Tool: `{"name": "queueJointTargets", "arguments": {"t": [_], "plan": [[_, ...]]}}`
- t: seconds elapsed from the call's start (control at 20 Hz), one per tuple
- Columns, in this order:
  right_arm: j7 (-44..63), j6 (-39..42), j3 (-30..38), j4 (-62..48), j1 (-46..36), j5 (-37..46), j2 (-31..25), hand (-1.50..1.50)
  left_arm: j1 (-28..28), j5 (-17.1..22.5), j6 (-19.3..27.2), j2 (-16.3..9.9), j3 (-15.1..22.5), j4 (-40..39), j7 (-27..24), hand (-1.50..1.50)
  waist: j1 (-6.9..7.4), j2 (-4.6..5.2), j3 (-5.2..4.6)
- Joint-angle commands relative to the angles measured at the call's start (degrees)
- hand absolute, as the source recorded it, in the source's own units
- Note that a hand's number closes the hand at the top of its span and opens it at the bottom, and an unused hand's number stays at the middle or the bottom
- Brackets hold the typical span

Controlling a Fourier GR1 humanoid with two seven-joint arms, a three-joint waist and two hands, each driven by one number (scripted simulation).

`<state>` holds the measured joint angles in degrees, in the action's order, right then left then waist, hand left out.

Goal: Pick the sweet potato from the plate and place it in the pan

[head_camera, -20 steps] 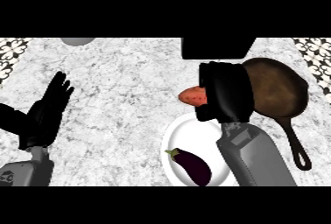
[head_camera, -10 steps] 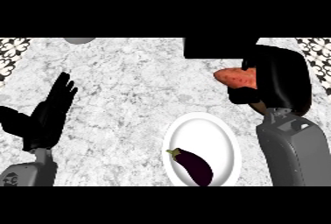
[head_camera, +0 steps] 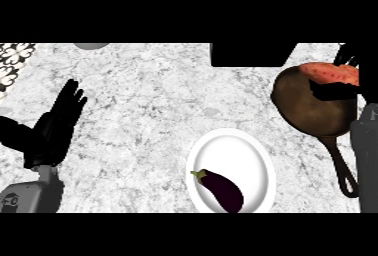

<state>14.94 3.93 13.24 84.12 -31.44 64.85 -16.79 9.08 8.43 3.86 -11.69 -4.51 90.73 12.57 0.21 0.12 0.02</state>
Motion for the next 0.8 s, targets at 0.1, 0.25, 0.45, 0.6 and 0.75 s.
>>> {"name": "queueJointTargets", "arguments": {"t": [0.1,0.25,0.45,0.6,0.75], "plan": [[-14.4,-9.8,6.4,-18.0,-0.3,-5.6,-5.5,1.50,-0.8,-2.0,2.6,2.9,2.5,2.5,2.1,0.00,0.52,0.15,0.06],[-20.0,-12.6,7.0,-29.1,-5.1,-7.2,-6.5,1.50,2.1,-0.9,0.5,1.2,0.1,-2.4,0.1,0.00,0.65,0.27,0.03],[-27.3,-19.2,7.7,-42.7,-8.4,-7.2,-7.2,1.50,2.0,-1.6,0.5,2.2,1.0,-2.9,-0.4,0.00,1.13,0.44,0.06],[-28.0,-26.5,7.9,-52.0,-11.1,-4.7,-6.2,1.50,2.8,-1.6,0.5,0.5,0.7,1.5,3.3,0.00,1.82,0.56,0.10],[-24.8,-24.0,10.3,-58.3,-13.1,-5.7,-7.8,1.50,1.9,-2.9,0.6,2.1,2.0,-0.5,-0.7,0.00,2.11,0.83,0.12]]}}
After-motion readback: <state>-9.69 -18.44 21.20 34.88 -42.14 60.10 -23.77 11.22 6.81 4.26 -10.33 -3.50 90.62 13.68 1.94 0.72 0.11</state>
